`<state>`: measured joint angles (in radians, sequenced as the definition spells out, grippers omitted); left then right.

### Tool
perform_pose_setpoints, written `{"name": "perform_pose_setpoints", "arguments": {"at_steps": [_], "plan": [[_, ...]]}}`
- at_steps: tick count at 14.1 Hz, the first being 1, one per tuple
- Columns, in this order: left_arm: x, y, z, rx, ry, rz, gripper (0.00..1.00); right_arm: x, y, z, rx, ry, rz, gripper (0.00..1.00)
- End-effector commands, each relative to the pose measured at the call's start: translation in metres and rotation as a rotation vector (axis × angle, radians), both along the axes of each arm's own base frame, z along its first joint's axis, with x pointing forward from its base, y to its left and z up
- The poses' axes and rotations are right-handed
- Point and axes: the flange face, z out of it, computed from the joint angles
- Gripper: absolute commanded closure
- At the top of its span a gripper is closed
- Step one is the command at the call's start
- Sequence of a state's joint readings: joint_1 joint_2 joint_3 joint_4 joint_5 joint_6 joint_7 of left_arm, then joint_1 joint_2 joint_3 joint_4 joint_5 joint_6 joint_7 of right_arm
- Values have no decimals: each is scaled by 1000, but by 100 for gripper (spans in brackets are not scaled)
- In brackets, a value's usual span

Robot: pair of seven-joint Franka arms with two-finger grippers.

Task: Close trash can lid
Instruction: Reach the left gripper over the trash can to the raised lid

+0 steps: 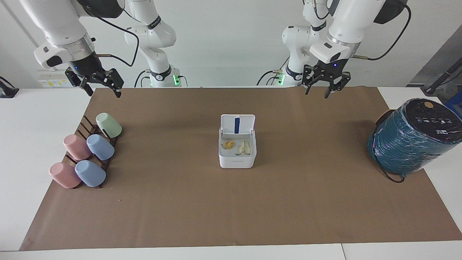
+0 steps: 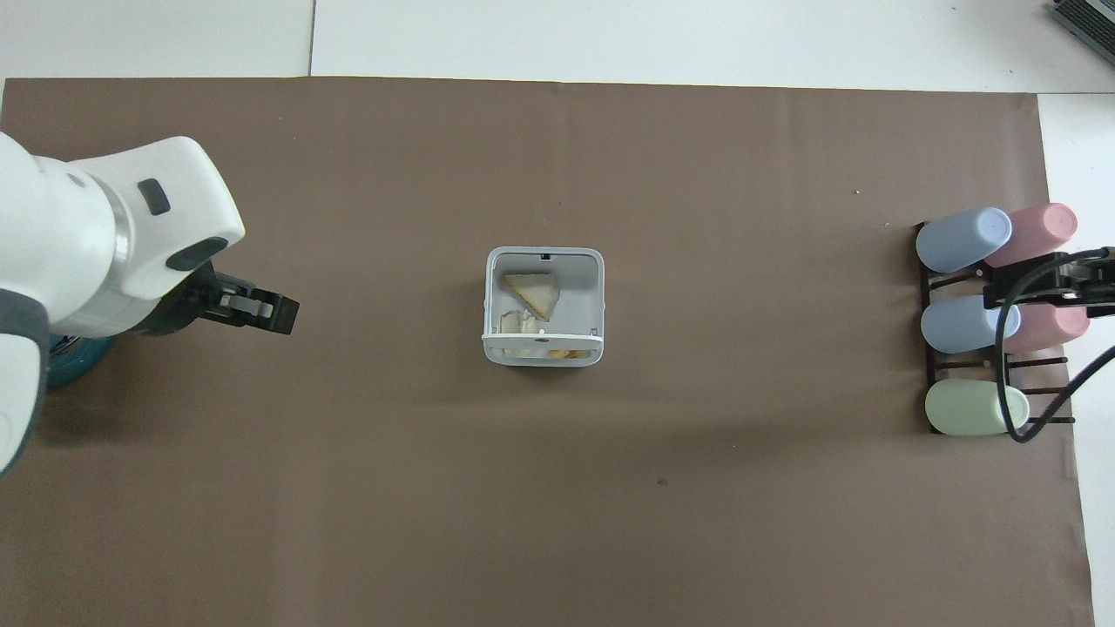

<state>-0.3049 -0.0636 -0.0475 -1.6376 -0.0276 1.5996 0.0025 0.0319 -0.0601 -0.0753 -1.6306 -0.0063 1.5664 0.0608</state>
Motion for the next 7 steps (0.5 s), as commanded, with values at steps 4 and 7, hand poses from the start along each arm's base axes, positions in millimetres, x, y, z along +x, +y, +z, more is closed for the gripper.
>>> {"name": "perform_pose_setpoints", "arguments": {"at_steps": [4,7], "plan": [[-63,-71,-28,-48,-70,-27,100,-10,-1,1,-3,7,25,0],[-84,-109,-41,-78,-101,-37,100,-10,-2,1,-3,7,23,0]]}}
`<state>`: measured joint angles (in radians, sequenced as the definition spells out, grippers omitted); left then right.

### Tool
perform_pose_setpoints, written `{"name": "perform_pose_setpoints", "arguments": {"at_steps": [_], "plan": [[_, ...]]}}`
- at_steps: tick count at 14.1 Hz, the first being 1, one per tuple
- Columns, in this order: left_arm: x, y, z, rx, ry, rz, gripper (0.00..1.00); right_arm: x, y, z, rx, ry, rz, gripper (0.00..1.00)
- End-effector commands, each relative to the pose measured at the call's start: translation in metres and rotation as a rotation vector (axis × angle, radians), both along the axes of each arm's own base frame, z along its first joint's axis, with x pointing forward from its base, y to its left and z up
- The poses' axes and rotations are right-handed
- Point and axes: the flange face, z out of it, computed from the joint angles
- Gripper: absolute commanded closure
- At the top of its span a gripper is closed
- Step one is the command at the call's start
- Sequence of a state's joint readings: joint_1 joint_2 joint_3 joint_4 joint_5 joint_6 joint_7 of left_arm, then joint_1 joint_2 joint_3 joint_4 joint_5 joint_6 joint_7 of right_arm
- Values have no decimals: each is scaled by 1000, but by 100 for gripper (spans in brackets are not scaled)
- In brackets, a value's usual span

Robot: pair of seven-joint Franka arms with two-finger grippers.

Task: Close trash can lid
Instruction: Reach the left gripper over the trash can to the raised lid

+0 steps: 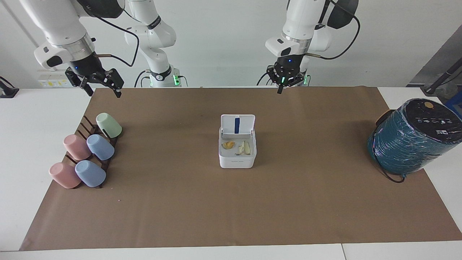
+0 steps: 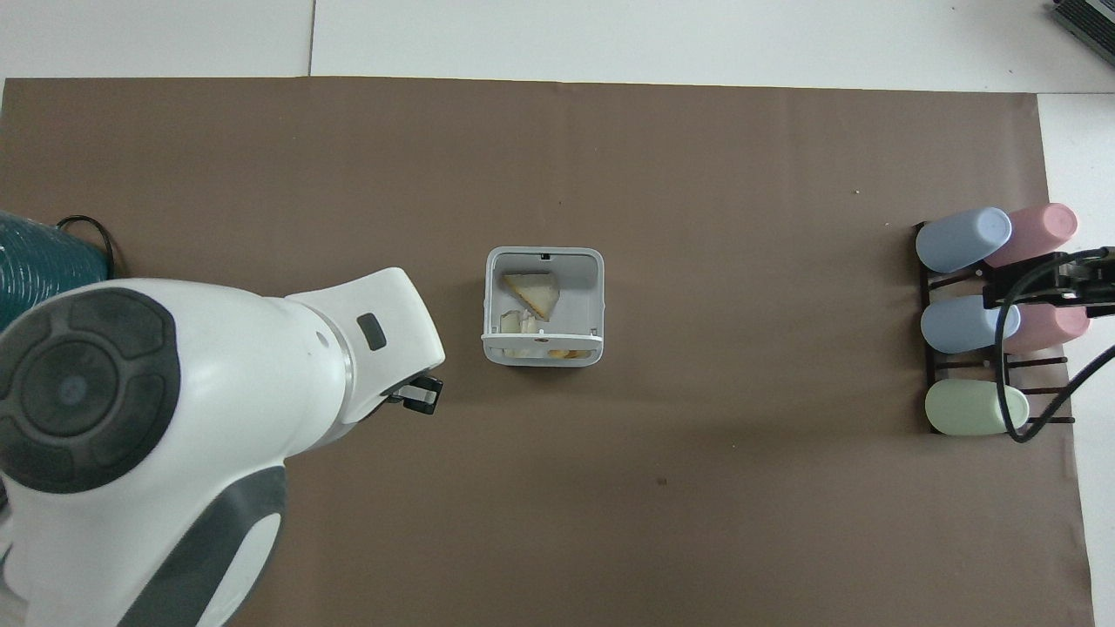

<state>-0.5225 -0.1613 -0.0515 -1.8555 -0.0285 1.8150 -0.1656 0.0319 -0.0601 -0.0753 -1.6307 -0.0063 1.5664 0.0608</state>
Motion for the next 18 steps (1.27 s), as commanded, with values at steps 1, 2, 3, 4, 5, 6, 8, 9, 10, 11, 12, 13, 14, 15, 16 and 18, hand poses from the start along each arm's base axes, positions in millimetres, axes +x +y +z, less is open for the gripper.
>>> {"name": "perform_pose_setpoints", "arguments": {"at_steps": [1,2,3,4,5,6,8,9,10,11,12,13,14,15,16,18], "plan": [[-20,-23,-12,-44,-31,17,100,-10,-2,1,-3,7,23,0],[-20,-35,-21,-55,-37,27,100,-10,-1,1,-3,7,25,0],[-21,-49,-31,-63,-39,31,100,-10,-1,1,-3,7,26,0],[-21,-65,-46,-64,-30,39,100,-10,-1,1,-3,7,26,0],[-17,-73,-54,-78,-38,61,100,-10,-1,1,-3,7,25,0],[-7,-82,-66,-97,-54,73,100,-10,-1,1,-3,7,26,0],[11,-97,-86,-150,-109,82,100,-10,-1,1,-3,7,26,0],[22,-97,-94,-168,-130,94,100,-9,-2,1,-3,5,25,0],[29,-95,-93,-187,-155,102,100,-10,-2,1,-3,7,23,0],[38,-92,-96,-199,-171,114,100,-10,-1,1,-3,7,26,0],[48,-88,-96,-208,-184,129,100,-10,-2,1,-3,7,23,0],[53,-90,-99,-210,-187,133,100,-10,-1,1,-3,7,25,0],[56,-92,-105,-209,-185,135,100,-10,-2,1,-3,7,25,0],[56,-92,-108,-212,-188,135,100,-9,-2,1,-3,5,25,0],[56,-93,-111,-215,-192,132,100,-10,-1,1,-3,7,25,0],[67,-91,-121,-230,-212,145,100,-9,-1,1,-3,5,25,0]]}}
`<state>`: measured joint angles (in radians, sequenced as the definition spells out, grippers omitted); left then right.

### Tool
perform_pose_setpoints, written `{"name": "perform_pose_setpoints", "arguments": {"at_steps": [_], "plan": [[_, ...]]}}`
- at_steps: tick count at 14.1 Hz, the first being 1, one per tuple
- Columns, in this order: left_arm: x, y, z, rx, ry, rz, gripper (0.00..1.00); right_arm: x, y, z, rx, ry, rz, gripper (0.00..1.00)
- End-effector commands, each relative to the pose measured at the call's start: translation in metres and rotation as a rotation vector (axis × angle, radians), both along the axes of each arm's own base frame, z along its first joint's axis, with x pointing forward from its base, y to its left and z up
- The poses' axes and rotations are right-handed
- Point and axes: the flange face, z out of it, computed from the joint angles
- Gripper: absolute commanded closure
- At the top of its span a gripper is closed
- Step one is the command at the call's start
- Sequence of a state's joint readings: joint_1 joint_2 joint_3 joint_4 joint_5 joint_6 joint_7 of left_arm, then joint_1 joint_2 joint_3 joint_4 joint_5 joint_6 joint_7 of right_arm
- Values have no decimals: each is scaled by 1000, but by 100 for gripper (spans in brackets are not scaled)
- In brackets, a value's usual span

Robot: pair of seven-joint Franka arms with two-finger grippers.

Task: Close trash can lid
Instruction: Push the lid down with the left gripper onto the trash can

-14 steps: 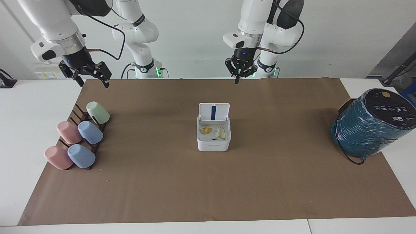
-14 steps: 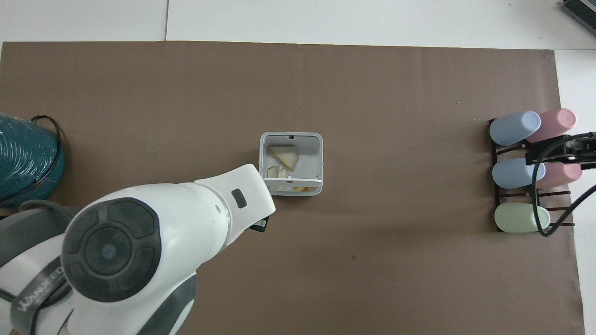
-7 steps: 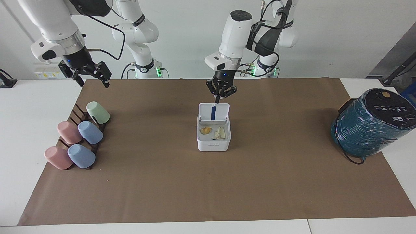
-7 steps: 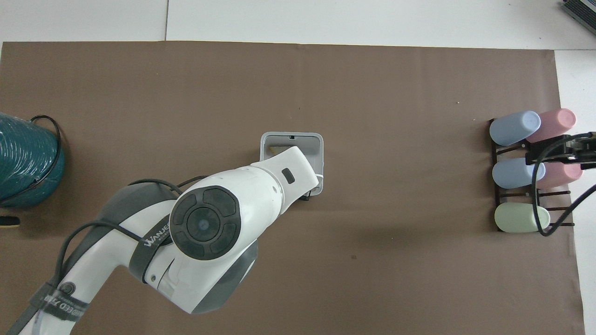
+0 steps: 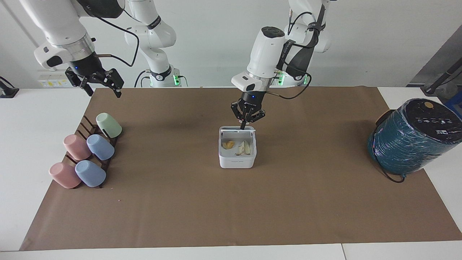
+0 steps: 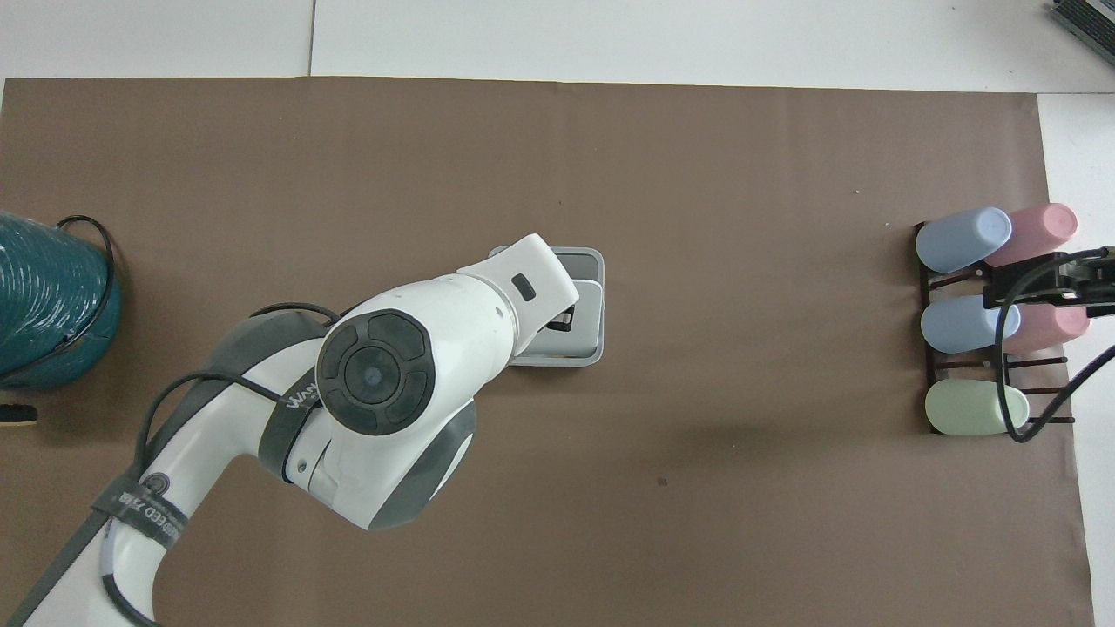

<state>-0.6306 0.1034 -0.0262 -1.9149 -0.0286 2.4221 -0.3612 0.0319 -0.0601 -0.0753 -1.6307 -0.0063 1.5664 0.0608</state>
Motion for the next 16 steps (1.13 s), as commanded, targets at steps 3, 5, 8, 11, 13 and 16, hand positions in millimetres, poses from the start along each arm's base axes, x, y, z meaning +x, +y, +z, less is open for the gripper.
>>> {"name": "perform_pose_setpoints", "arguments": {"at_steps": [3,5,8,11,13,16], "plan": [[24,-1,-19,-40,-37,34,100,-10,-2,1,-3,7,23,0],[30,-5,-33,-47,-45,36,100,-10,-2,1,-3,7,23,0],[41,-13,-60,-41,-32,42,100,-10,-1,1,-3,7,25,0],[49,-17,-82,-42,-31,46,100,-10,-1,1,-3,7,25,0],[50,-18,-93,-31,-18,45,100,-10,-2,1,-3,7,25,0],[51,-17,-92,-25,-9,48,100,-10,-2,1,-3,7,23,0]]}}
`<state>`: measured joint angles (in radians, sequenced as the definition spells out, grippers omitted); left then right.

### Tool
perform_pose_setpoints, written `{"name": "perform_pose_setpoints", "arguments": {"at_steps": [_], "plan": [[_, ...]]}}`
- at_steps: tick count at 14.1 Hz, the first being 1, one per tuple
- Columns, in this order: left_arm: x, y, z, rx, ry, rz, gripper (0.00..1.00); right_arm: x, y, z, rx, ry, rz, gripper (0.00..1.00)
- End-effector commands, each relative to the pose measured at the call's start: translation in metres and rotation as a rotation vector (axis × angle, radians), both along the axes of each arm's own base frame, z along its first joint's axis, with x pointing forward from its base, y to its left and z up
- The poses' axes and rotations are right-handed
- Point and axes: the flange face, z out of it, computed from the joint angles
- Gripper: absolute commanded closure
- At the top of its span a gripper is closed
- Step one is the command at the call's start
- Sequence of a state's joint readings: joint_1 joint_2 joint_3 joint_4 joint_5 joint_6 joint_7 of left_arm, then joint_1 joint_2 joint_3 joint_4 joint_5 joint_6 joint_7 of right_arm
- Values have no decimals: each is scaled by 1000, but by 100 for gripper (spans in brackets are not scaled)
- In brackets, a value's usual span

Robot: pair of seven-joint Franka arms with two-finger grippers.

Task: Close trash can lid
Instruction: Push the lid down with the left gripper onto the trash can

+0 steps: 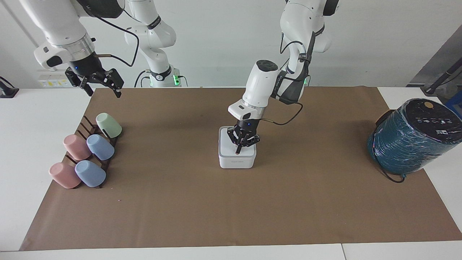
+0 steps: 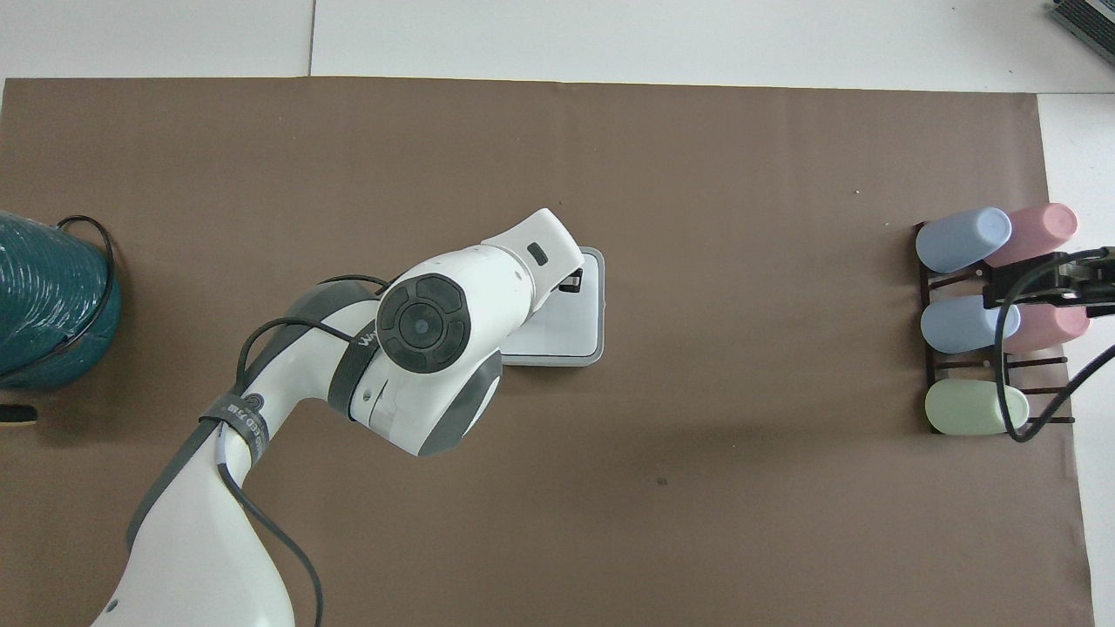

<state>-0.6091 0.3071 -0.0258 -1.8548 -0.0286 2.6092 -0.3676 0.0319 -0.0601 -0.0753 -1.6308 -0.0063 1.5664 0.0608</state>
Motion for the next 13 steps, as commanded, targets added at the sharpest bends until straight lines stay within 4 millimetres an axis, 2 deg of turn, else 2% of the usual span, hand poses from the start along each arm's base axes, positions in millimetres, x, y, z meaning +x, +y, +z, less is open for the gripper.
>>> {"name": "perform_pose_setpoints", "arguments": {"at_steps": [1,2,6,7,10,13], "plan": [[3,-2,-11,10,30,12,100,-9,-1,1,-3,5,25,0],[0,-1,-7,29,52,8,100,-9,-1,1,-3,5,26,0],[-15,15,36,73,107,8,100,-10,-2,1,-3,7,23,0],[-16,25,47,83,121,19,100,-9,-1,1,-3,5,25,0],[-17,45,57,120,171,32,100,-10,-2,1,-3,7,23,0],[-10,84,67,157,218,60,100,-10,-2,1,-3,7,23,0]]}}
